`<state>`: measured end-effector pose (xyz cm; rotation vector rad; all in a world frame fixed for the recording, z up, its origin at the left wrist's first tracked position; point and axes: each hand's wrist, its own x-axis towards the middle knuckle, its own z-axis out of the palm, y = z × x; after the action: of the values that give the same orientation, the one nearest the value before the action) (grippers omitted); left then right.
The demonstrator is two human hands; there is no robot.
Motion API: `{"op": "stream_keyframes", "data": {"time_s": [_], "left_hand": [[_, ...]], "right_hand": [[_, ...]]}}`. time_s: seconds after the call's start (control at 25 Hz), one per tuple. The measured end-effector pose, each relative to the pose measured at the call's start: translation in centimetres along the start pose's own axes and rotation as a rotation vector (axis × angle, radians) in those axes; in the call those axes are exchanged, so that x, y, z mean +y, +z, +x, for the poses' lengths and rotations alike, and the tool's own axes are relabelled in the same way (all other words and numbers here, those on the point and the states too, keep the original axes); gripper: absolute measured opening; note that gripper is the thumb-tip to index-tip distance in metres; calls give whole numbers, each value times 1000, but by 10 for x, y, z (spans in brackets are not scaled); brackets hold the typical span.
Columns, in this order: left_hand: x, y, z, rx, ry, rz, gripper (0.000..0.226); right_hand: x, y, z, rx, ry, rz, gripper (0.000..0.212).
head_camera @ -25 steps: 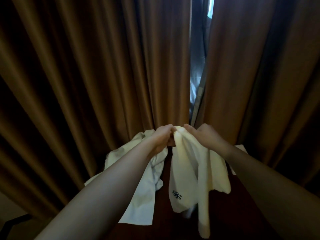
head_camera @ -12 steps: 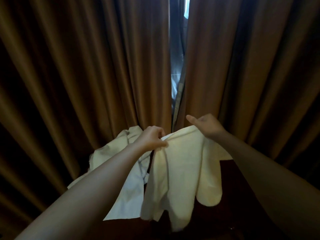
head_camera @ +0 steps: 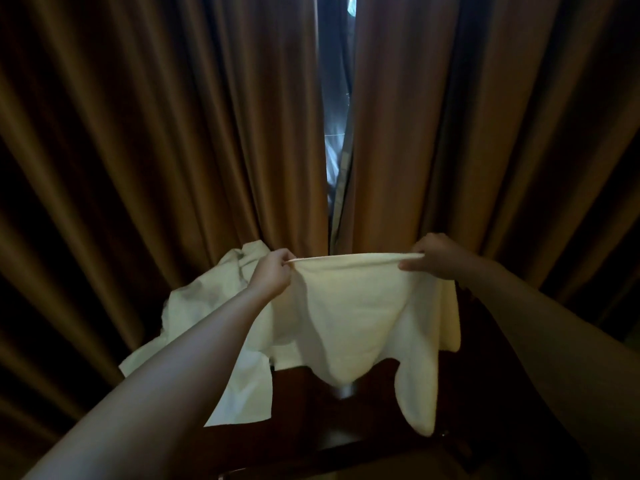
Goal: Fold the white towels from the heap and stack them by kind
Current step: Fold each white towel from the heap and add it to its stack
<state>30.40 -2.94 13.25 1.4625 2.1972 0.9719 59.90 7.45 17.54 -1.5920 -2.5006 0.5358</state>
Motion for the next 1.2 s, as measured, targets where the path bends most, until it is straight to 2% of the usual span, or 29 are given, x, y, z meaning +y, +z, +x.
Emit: {"op": "stream_keyframes", "data": {"time_s": [0.08, 0.16, 0.24, 0.32, 0.4, 0.48, 0.6, 0.68, 0.84, 0.92, 1.04, 1.2], "left_hand": [[8, 2, 3, -6, 79, 37, 25], [17, 7, 7, -26, 177, 165, 25], [27, 12, 10, -21, 266, 314, 28], [37, 21, 8, -20, 293, 393, 31], [44, 33, 7, -4, 252, 389, 30], [52, 46, 3, 57, 102, 230, 24], [68, 61, 1, 65, -170, -237, 24], [73, 65, 0, 35, -234, -322, 24], [79, 75, -7, -82, -144, 60, 32], [79, 82, -15, -117, -120, 144, 29], [75, 85, -28, -91, -104, 193, 22], [65, 85, -51, -10, -60, 240, 31]], "right_hand": [[21, 0, 7, 92, 84, -9, 41], [39, 0, 11, 218, 180, -64, 46], [54, -1, 16, 259, 222, -91, 49], [71, -5, 25, 218, 232, 52, 49], [90, -10, 33, 156, 204, 328, 45], [107, -15, 34, 151, 117, 540, 40], [127, -23, 29, 192, -8, 649, 29], [142, -22, 30, 232, -29, 624, 31], [161, -12, 28, 398, 29, 471, 27], [164, -7, 22, 481, 15, 379, 24], [164, -3, 11, 545, 38, 346, 28], [162, 5, -14, 566, 50, 319, 35]]}}
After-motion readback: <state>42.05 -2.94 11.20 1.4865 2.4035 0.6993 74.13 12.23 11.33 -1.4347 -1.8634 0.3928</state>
